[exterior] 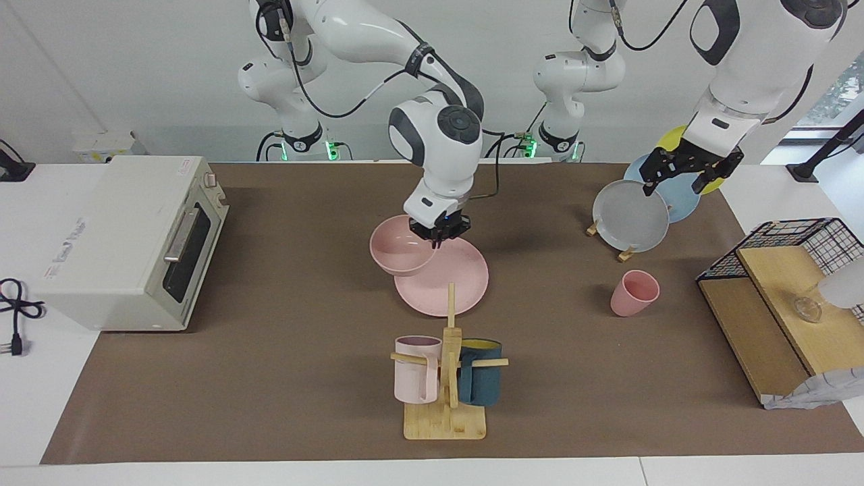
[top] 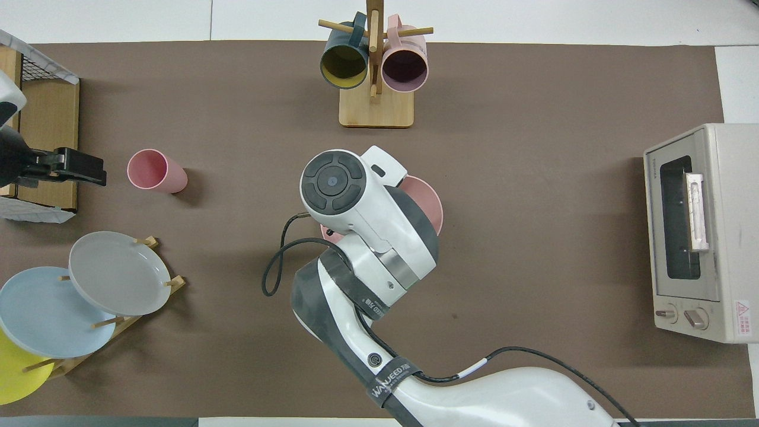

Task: Organize tableware
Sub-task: 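Carry the pink bowl with the right gripper over the pink plate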

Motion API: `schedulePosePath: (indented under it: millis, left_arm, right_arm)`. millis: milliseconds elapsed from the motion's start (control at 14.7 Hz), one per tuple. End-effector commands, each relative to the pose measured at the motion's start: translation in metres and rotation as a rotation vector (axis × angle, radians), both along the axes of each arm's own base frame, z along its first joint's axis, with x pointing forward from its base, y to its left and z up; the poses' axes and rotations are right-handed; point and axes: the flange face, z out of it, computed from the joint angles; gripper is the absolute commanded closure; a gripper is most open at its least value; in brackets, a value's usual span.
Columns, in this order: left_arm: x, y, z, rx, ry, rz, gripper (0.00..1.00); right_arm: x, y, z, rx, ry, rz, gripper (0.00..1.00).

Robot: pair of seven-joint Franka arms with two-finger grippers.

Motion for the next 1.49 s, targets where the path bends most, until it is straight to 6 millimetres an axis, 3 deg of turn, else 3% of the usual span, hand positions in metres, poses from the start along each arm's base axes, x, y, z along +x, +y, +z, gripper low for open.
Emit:
schedulePosePath:
  millis: [0, 204, 272, 475, 611, 951, 1019, 1154, 1222, 1290, 1358, 1426]
  left_arm:
    - [0.017, -0.007, -0.033, -0.015, -0.017, 0.01, 0.0]
    - [0.054, -0.016, -0.095, -0.044, 0.028, 0.012, 0.0]
    - [0.065, -0.028, -0.12, -0.066, 0.038, 0.017, 0.0]
    - [0.076, -0.035, -0.163, -0.068, 0.064, 0.043, 0.0]
    - [0.076, -0.042, -0.18, -0.065, 0.083, 0.064, 0.0]
    - [0.074, -0.041, -0.203, -0.061, 0.092, 0.101, 0.0]
    - [0.072, -0.04, -0.211, -0.061, 0.089, 0.102, 0.0]
    - [0.07, -0.036, -0.22, -0.06, 0.084, 0.107, 0.0]
    - [0.07, -0.033, -0.221, -0.061, 0.081, 0.11, 0.0]
    - [0.07, -0.032, -0.221, -0.06, 0.078, 0.108, 0.0]
    - [0.07, -0.032, -0.223, -0.058, 0.075, 0.102, 0.0]
    - [0.069, -0.032, -0.227, -0.059, 0.06, 0.096, 0.03]
  right_arm:
    - [-0.002, 0.008, -0.005, 0.027, -0.014, -0.006, 1.0]
    - [-0.012, 0.012, -0.026, 0.046, -0.035, 0.008, 1.0]
    - [-0.013, 0.012, -0.03, 0.052, -0.043, 0.009, 1.0]
    - [-0.01, 0.012, -0.029, 0.07, -0.059, 0.007, 1.0]
    - [-0.019, 0.023, -0.034, 0.071, -0.055, 0.021, 1.0]
    - [-0.02, 0.025, -0.036, 0.092, -0.036, 0.002, 1.0]
    - [-0.017, 0.022, -0.037, 0.095, -0.035, -0.006, 0.8]
    - [-0.018, 0.024, -0.036, 0.104, -0.044, -0.005, 0.56]
    - [-0.014, 0.023, -0.027, 0.107, -0.048, -0.008, 0.37]
    - [-0.011, 0.026, -0.019, 0.105, -0.053, -0.004, 0.11]
    - [-0.004, 0.028, -0.002, 0.105, -0.065, -0.001, 0.0]
    - [0.006, 0.016, 0.018, 0.095, -0.062, -0.012, 0.0]
